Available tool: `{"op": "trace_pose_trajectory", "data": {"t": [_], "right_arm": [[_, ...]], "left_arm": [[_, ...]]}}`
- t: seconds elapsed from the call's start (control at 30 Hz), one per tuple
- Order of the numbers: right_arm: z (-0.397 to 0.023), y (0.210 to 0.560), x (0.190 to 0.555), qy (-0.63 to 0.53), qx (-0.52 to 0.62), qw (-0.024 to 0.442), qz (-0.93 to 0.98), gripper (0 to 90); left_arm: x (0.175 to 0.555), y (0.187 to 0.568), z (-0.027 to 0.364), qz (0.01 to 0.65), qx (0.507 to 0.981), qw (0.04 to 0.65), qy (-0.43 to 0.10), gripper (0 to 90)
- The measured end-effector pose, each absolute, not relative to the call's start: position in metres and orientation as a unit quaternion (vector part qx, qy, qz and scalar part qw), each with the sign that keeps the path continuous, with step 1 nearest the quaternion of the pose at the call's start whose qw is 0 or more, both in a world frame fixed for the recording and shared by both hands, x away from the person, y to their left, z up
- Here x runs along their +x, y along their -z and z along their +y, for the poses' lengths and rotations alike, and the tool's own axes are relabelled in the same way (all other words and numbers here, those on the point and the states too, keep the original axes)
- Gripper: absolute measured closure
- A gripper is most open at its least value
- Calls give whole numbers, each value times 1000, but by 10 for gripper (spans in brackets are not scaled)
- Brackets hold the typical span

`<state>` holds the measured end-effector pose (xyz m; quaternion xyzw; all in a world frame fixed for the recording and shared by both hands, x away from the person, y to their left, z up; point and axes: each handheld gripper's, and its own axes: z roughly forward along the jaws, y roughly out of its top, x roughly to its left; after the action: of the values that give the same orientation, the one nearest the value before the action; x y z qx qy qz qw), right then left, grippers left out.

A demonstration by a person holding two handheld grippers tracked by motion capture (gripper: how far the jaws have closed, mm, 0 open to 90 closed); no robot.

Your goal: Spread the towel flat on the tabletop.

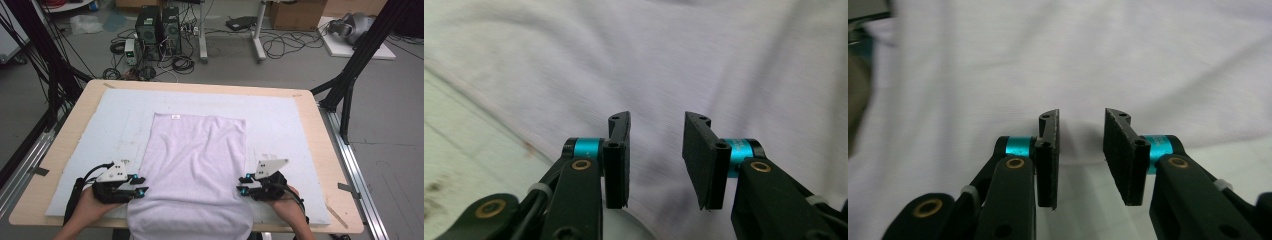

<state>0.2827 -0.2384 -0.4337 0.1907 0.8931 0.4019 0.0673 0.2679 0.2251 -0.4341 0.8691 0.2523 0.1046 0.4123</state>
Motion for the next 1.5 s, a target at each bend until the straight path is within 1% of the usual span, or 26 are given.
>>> {"op": "trace_pose_trajectory", "data": {"t": [0.07,0.13,0.17,0.2,0.23,0.27,0.3,0.33,0.37,0.63,0.73,0.77,0.8,0.83,0.87,0.9,1.03,1.1,1.2,1.37,1.4,1.43,1.47,1.5], "right_arm": [[-238,437,292,-394,207,76,892,641],[-235,440,301,-389,213,78,893,646],[-234,441,304,-389,214,75,893,673],[-233,442,307,-391,212,72,893,721],[-231,443,309,-387,207,66,896,793],[-229,443,311,-384,197,58,900,881],[-227,442,313,-381,193,51,903,889],[-225,439,315,-372,189,54,907,900],[-224,436,316,-361,190,70,910,900],[-230,412,345,-358,227,112,899,900],[-230,412,355,-353,238,115,897,900],[-229,416,357,-347,240,109,900,897],[-229,419,357,-338,241,102,904,888],[-229,420,356,-340,241,100,904,838],[-231,420,355,-348,240,97,901,802],[-233,417,349,-354,242,111,897,771],[-240,406,327,-393,216,119,886,717],[-239,405,312,-401,193,110,889,682],[-237,414,289,-409,173,93,891,631],[-233,434,270,-428,159,54,888,566],[-231,437,269,-423,155,55,891,567],[-228,441,268,-408,152,51,899,589],[-225,445,269,-397,149,40,905,633],[-224,447,268,-403,152,42,902,702]], "left_arm": [[280,438,221,262,871,401,-107,630],[288,442,215,269,874,391,-105,636],[291,442,214,273,871,393,-109,675],[294,442,212,275,872,390,-110,764],[296,441,211,276,874,384,-113,848],[297,440,209,273,876,379,-114,868],[297,438,208,273,879,373,-119,874],[297,438,207,274,877,372,-130,879],[297,437,206,276,876,372,-136,880],[324,421,209,316,843,392,-190,882],[334,424,209,332,840,391,-179,876],[335,427,209,339,842,384,-173,856],[335,427,210,340,843,381,-171,795],[334,427,212,336,842,386,-169,756],[331,425,215,330,841,394,-170,730],[329,423,217,328,840,397,-173,701],[310,413,227,298,838,421,-176,642],[297,413,231,282,843,425,-169,635],[277,421,230,261,855,423,-150,632],[261,433,221,228,873,417,-110,622],[261,438,217,221,880,410,-98,617],[261,441,215,217,886,399,-95,618],[260,444,214,215,885,401,-95,645],[260,444,215,212,884,407,-92,692]]}}
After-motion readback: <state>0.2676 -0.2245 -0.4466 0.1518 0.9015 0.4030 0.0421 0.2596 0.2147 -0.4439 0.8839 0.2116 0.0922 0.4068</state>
